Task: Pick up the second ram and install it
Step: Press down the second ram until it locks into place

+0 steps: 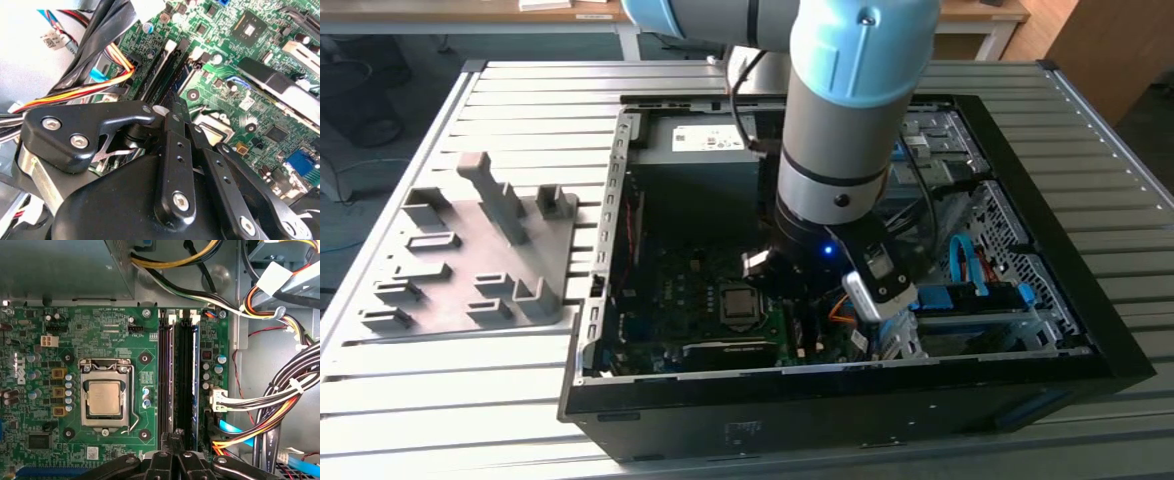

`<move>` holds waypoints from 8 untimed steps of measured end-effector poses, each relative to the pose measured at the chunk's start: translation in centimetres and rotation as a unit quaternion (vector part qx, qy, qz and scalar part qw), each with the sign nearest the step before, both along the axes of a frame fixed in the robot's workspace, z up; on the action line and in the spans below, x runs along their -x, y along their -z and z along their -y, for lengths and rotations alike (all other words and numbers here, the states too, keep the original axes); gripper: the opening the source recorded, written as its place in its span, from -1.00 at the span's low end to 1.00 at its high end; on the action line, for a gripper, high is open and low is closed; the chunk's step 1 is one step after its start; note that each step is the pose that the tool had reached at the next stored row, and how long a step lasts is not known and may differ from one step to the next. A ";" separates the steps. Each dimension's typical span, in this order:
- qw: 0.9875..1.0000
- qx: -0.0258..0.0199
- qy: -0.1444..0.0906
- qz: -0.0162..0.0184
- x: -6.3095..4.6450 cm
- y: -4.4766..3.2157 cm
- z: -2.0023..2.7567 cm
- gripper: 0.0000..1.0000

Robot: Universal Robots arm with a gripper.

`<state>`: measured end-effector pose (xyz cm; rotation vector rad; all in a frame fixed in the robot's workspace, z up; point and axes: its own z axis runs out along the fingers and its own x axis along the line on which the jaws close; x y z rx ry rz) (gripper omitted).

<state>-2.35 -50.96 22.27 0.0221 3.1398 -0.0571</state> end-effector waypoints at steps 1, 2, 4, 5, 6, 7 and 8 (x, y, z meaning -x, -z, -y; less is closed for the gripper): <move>1.000 0.001 0.000 0.000 0.0 0.02 0.08 -0.80; 1.000 0.001 0.000 0.000 0.0 0.04 0.19 -0.80; 1.000 0.003 0.000 0.000 0.0 0.06 0.37 -0.80; 1.000 0.003 0.000 0.000 0.0 0.08 0.42 -0.80; 1.000 0.004 0.000 0.000 0.0 0.13 0.45 -0.80; 1.000 0.005 0.000 0.000 0.0 0.19 0.46 -0.80; 1.000 0.007 0.000 0.000 0.0 0.27 0.47 -0.80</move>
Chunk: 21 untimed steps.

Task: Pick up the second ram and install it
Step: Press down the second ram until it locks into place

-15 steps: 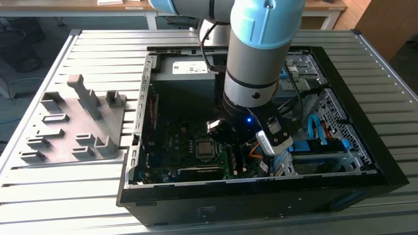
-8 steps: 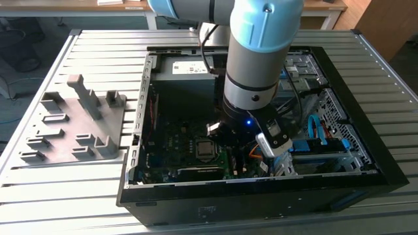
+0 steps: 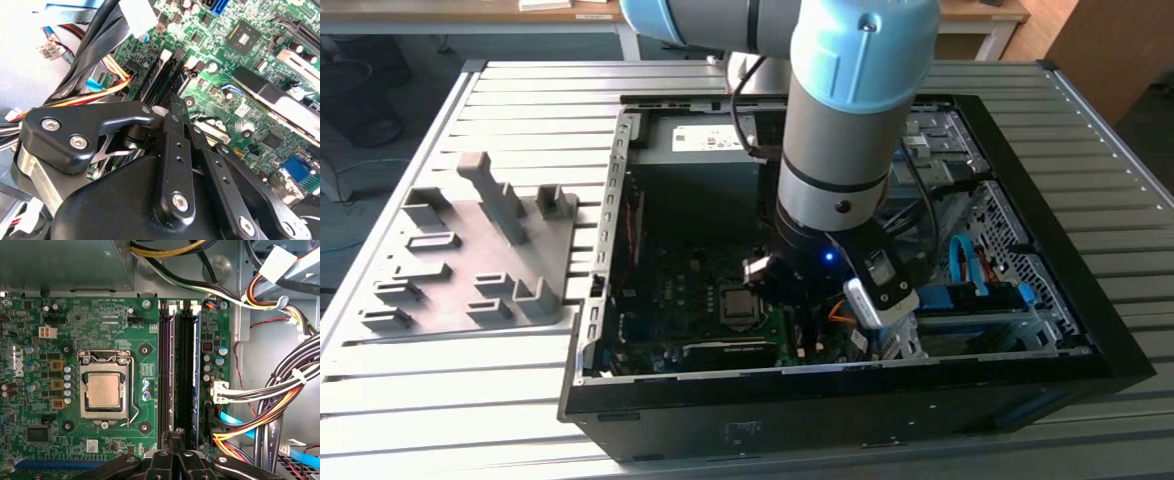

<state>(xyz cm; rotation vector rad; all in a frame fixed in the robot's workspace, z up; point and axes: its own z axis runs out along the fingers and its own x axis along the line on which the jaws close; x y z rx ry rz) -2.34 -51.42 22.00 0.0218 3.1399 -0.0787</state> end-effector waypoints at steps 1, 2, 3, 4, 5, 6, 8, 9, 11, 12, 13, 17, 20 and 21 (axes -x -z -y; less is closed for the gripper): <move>1.000 0.001 0.000 0.000 0.0 0.08 0.00 -0.80; 1.000 0.002 0.000 0.000 0.0 0.18 0.01 -0.80; 1.000 0.003 0.000 0.000 0.0 0.23 0.01 -0.80; 1.000 0.003 0.000 0.000 0.0 0.27 0.01 -0.80; 1.000 0.004 0.000 0.000 0.0 0.30 0.02 -0.80; 1.000 0.004 0.000 0.000 0.0 0.32 0.03 -0.80; 1.000 0.004 0.000 0.000 0.0 0.33 0.04 -0.80; 1.000 0.003 0.000 0.000 0.0 0.25 0.04 -0.80; 1.000 0.003 0.000 0.000 0.0 -0.48 0.03 -0.80; 1.000 0.003 0.000 0.000 0.0 -0.99 0.03 -0.80; 1.000 0.003 0.000 0.000 0.0 -1.44 0.03 -0.80; 1.000 0.004 0.000 0.000 0.0 -2.06 -0.32 -0.80; 1.000 0.003 0.000 0.000 -0.1 -2.06 -1.52 -0.80; 1.000 0.004 0.000 0.000 -0.1 -2.07 -1.86 -0.80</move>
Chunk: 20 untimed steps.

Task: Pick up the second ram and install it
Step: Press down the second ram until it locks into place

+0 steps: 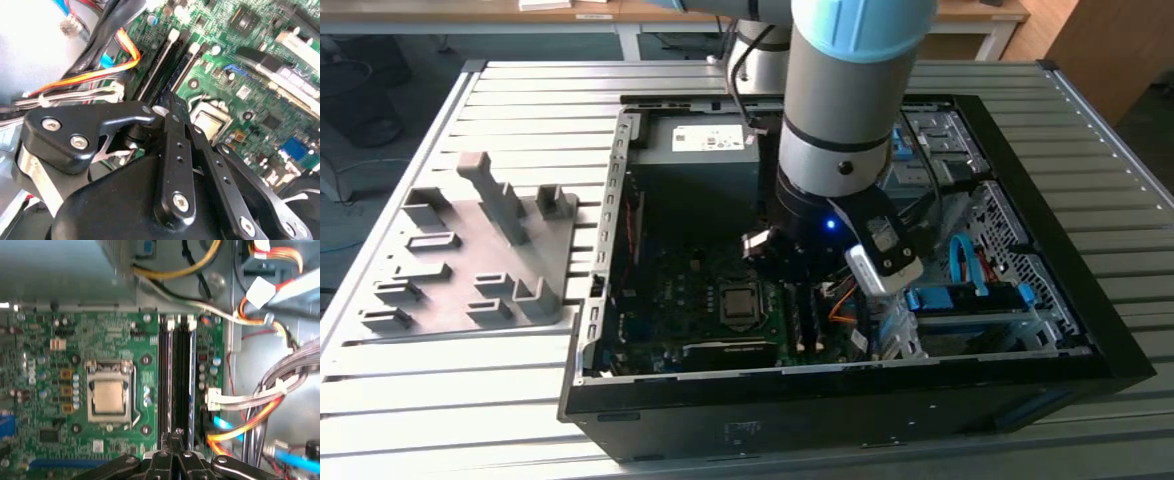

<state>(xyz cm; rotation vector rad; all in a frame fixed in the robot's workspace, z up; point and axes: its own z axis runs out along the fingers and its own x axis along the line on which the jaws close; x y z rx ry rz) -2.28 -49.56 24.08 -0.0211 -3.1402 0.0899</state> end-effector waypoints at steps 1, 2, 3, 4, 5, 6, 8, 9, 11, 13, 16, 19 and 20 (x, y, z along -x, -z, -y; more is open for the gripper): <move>1.000 0.000 0.000 0.000 0.0 0.00 -0.31 -0.80; 1.000 0.000 0.000 0.000 0.0 0.00 -0.65 -0.80; 1.000 0.000 0.000 0.000 0.0 0.00 -0.95 -0.80; 1.000 0.000 0.000 0.000 0.0 -0.02 -1.23 -0.80; 1.000 0.000 0.000 0.000 0.0 -0.06 -1.52 -0.80; 1.000 0.000 0.000 0.000 0.0 -0.10 -1.76 -0.80; 1.000 0.000 0.000 0.000 0.0 -0.28 -2.19 -0.80; 1.000 0.000 0.000 0.000 0.0 -0.54 -2.30 -0.80; 1.000 0.000 0.000 0.000 0.0 -0.98 -2.51 -0.80; 1.000 0.000 0.000 0.000 0.0 -1.68 -2.60 -0.80; 1.000 0.000 0.000 0.000 0.0 -2.77 -2.61 -0.80; 1.000 0.000 0.000 0.000 0.0 -2.82 -2.61 -0.80; 1.000 0.000 0.000 0.000 0.0 -2.84 -2.61 -0.80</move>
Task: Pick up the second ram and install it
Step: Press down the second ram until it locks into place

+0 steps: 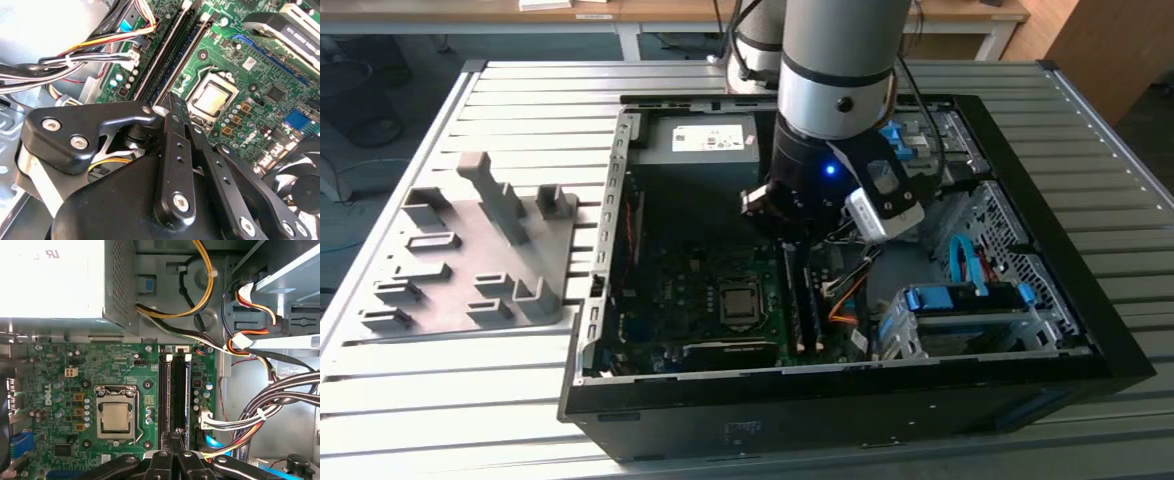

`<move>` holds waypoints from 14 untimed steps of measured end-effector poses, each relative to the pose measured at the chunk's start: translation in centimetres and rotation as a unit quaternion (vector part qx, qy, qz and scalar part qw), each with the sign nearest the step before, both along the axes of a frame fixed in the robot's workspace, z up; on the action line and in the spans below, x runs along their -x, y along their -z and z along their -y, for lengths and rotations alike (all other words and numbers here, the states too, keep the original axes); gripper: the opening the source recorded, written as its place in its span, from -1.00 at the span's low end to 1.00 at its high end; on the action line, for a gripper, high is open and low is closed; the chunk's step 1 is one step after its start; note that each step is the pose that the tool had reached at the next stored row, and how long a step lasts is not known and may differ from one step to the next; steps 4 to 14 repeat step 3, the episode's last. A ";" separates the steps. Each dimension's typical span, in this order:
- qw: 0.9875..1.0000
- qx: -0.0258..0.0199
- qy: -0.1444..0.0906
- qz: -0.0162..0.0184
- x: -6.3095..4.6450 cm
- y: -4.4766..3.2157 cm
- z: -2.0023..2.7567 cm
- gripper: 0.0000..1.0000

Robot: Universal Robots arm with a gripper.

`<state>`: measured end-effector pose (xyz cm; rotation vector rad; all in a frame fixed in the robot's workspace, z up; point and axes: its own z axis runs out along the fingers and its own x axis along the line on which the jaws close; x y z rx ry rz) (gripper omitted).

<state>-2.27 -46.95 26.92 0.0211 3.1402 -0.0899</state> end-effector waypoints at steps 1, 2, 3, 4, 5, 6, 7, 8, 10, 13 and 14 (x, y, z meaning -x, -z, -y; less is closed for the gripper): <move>1.000 0.000 0.000 0.000 0.0 0.00 0.00 -0.80; 1.000 0.000 0.000 0.000 0.0 -0.01 0.00 -0.80; 1.000 0.000 0.000 0.000 0.0 -0.01 0.00 -0.80; 1.000 0.000 0.000 0.000 0.0 -0.01 0.00 -0.80; 1.000 0.000 0.000 0.000 0.0 -0.01 0.00 -0.80; 1.000 0.000 0.000 0.000 0.0 -0.01 0.00 -0.80; 1.000 0.000 0.000 0.000 0.0 -0.01 0.00 -0.80; 1.000 0.000 0.000 0.000 0.0 -0.01 0.00 -0.80; 1.000 0.000 0.000 0.000 0.0 -0.01 0.00 -0.80; 1.000 0.000 0.000 0.000 0.0 -0.01 0.00 -0.80; 1.000 0.000 0.000 0.000 0.0 -0.01 0.00 -0.80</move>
